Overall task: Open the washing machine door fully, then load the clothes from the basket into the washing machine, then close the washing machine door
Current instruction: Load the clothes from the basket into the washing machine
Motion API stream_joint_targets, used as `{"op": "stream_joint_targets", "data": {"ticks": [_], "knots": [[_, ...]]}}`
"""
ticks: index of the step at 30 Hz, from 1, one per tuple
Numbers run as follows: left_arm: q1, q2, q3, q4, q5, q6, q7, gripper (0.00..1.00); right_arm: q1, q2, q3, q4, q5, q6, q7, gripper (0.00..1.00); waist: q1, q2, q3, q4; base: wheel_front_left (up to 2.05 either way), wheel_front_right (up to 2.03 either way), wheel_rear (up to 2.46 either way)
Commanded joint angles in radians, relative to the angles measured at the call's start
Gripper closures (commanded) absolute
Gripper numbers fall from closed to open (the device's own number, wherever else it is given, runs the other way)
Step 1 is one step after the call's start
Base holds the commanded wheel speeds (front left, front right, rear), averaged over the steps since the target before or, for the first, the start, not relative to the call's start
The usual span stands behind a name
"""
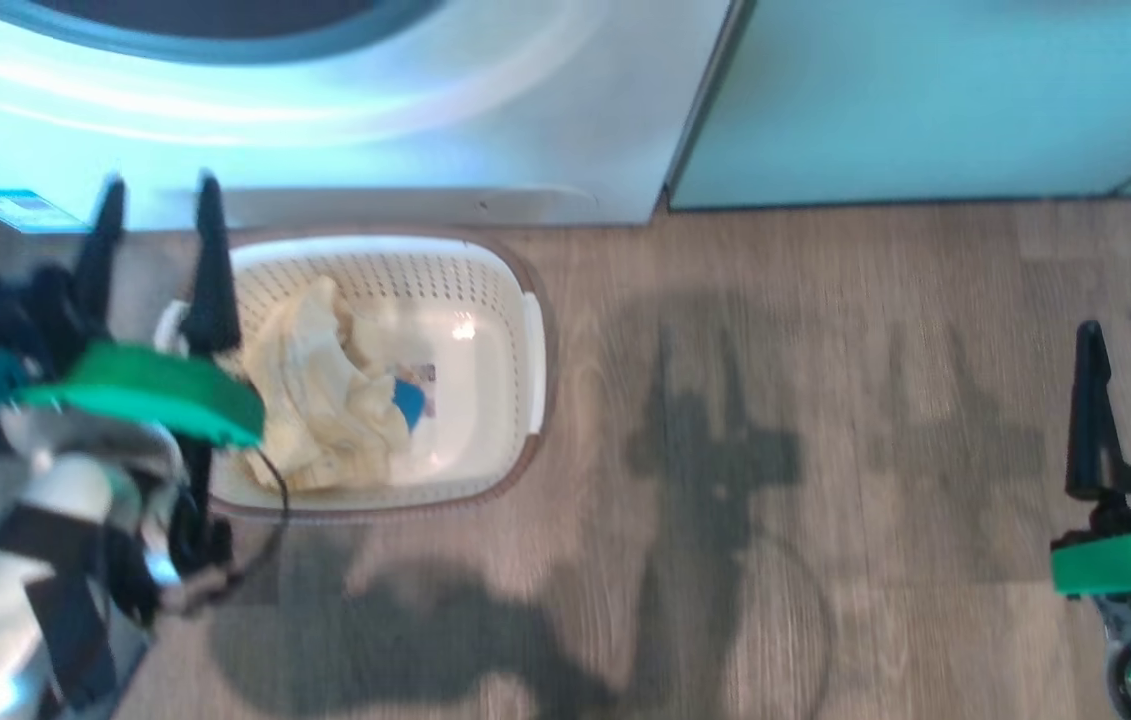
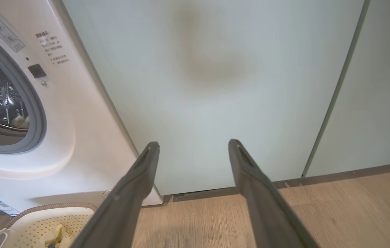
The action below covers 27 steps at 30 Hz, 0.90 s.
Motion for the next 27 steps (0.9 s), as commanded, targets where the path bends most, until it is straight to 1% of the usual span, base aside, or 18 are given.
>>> {"op": "stream_joint_targets", "data": {"ticks": [1, 6, 10, 11, 19, 27], "knots": [[0.021, 0.023, 0.033, -0.048, 0.011, 0.018, -0.015, 0.0, 0.024, -0.023, 0.009, -0.044, -0.014, -0.003, 0.012, 0.0, 0.0002, -0.0001, -0.064, 0.037, 0.0, 0.0, 0.0], [0.16, -0.018, -0.002, -0.097, 0.025, 0.051, -0.042, 0.0, 0.095, -0.025, -0.015, -0.094, -0.032, -0.003, 0.066, 0.0, 0.0002, -0.0001, -0.162, 0.079, 0.0, 0.0, 0.0], [0.208, -0.035, -0.03, -0.09, 0.025, 0.046, -0.049, 0.0, 0.148, -0.015, -0.03, -0.127, -0.041, -0.003, 0.098, 0.0, 0.0002, -0.0001, -0.217, 0.104, 0.0, 0.0, 0.0], [0.208, -0.035, -0.03, -0.09, 0.025, 0.046, -0.049, 0.0, 0.148, -0.015, -0.03, -0.127, -0.041, -0.003, 0.098, 0.0, 0.0002, -0.0001, -0.217, 0.104, 0.0, 0.0, 0.0], [0.303, -0.054, -0.052, -0.079, 0.034, 0.063, -0.06, 0.0, 0.227, -0.001, -0.018, -0.18, -0.054, -0.003, 0.153, 0.0, 0.0002, -0.0001, -0.317, 0.124, 0.0, 0.0, 0.0], [0.367, -0.062, -0.069, -0.087, 0.025, 0.063, -0.064, 0.0, 0.279, 0.009, -0.005, -0.219, -0.061, -0.003, 0.191, 0.0, 0.0002, -0.0001, -0.369, 0.139, 0.0, 0.0, 0.0]]}}
